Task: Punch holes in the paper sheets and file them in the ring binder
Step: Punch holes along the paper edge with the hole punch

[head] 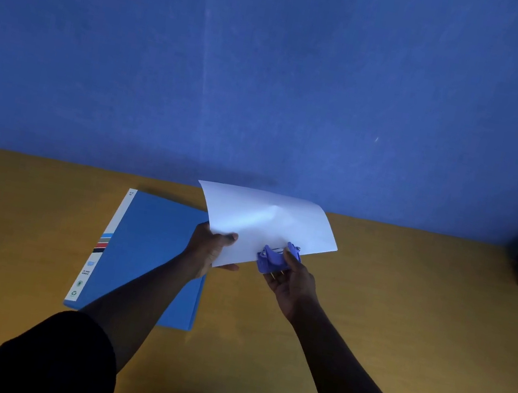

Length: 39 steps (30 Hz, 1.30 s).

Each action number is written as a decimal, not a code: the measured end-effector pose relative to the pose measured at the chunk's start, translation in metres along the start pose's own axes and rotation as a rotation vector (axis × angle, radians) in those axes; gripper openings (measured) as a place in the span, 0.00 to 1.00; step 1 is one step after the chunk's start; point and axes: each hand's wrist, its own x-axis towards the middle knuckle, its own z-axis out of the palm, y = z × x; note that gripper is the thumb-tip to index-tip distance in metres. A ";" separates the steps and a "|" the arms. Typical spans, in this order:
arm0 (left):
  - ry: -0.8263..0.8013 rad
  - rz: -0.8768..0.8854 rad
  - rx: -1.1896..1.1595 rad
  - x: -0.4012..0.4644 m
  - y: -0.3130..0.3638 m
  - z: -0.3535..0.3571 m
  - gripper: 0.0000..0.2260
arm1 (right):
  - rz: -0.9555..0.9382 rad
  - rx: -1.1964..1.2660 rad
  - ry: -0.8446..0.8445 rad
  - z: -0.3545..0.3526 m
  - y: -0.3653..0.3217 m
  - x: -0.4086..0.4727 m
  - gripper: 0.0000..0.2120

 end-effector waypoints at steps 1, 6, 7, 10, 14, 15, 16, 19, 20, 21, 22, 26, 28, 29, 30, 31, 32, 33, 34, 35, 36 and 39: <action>0.006 0.002 -0.004 0.000 0.001 0.000 0.16 | 0.000 -0.018 0.008 -0.001 0.000 0.000 0.12; 0.009 0.013 -0.021 0.004 0.007 -0.010 0.13 | -0.013 -0.065 0.020 -0.012 -0.005 0.003 0.12; 0.013 0.007 -0.020 0.005 0.007 -0.012 0.14 | -0.014 -0.065 0.012 -0.012 -0.005 0.003 0.12; 0.019 0.001 -0.050 0.006 0.005 -0.014 0.17 | -0.004 -0.049 0.023 -0.011 -0.004 0.004 0.13; 0.015 0.014 -0.072 0.007 0.002 -0.014 0.17 | 0.014 -0.025 0.067 -0.009 -0.004 0.008 0.18; 0.018 0.014 -0.074 0.009 0.001 -0.016 0.17 | 0.014 -0.027 0.073 -0.010 -0.005 0.008 0.19; 0.019 0.015 -0.077 0.010 0.000 -0.017 0.18 | 0.013 -0.032 0.076 -0.010 -0.006 0.009 0.20; 0.016 0.017 -0.074 0.010 0.000 -0.018 0.19 | 0.012 -0.042 0.062 -0.008 -0.009 0.010 0.21; 0.017 0.017 -0.074 0.010 0.000 -0.019 0.18 | 0.011 -0.042 0.054 -0.008 -0.011 0.010 0.20; 0.016 0.018 -0.075 0.009 0.000 -0.019 0.18 | 0.009 -0.039 0.048 -0.007 -0.012 0.010 0.20; 0.013 0.018 -0.078 0.009 0.001 -0.020 0.18 | 0.007 -0.036 0.044 -0.006 -0.012 0.011 0.20; 0.010 0.013 -0.061 0.010 0.001 -0.023 0.19 | 0.003 -0.022 0.050 -0.003 -0.013 0.012 0.21; 0.011 0.010 -0.053 0.009 0.002 -0.024 0.18 | -0.001 -0.013 0.057 -0.003 -0.013 0.013 0.22; 0.007 0.009 -0.055 0.009 0.002 -0.024 0.18 | -0.002 -0.008 0.059 -0.003 -0.014 0.013 0.22; 0.001 0.008 -0.061 0.009 0.003 -0.024 0.18 | -0.002 -0.002 0.059 -0.003 -0.014 0.013 0.21; -0.004 0.006 -0.066 0.008 0.003 -0.024 0.18 | -0.003 0.005 0.057 -0.003 -0.014 0.014 0.21; -0.005 0.003 -0.070 0.007 0.004 -0.024 0.18 | -0.004 0.014 0.053 -0.003 -0.015 0.014 0.21; -0.006 0.001 -0.073 0.007 0.004 -0.024 0.17 | -0.006 0.023 0.048 -0.004 -0.015 0.014 0.20; -0.007 -0.002 -0.078 0.006 0.005 -0.023 0.16 | -0.009 0.028 0.043 -0.003 -0.015 0.014 0.19; -0.009 -0.003 -0.081 0.006 0.005 -0.022 0.16 | -0.013 0.029 0.040 -0.003 -0.015 0.014 0.17; -0.011 -0.005 -0.084 0.006 0.005 -0.022 0.15 | -0.018 0.028 0.036 -0.002 -0.014 0.014 0.16; -0.012 -0.015 -0.089 0.007 0.003 -0.021 0.15 | -0.035 0.039 0.028 0.000 -0.015 0.014 0.14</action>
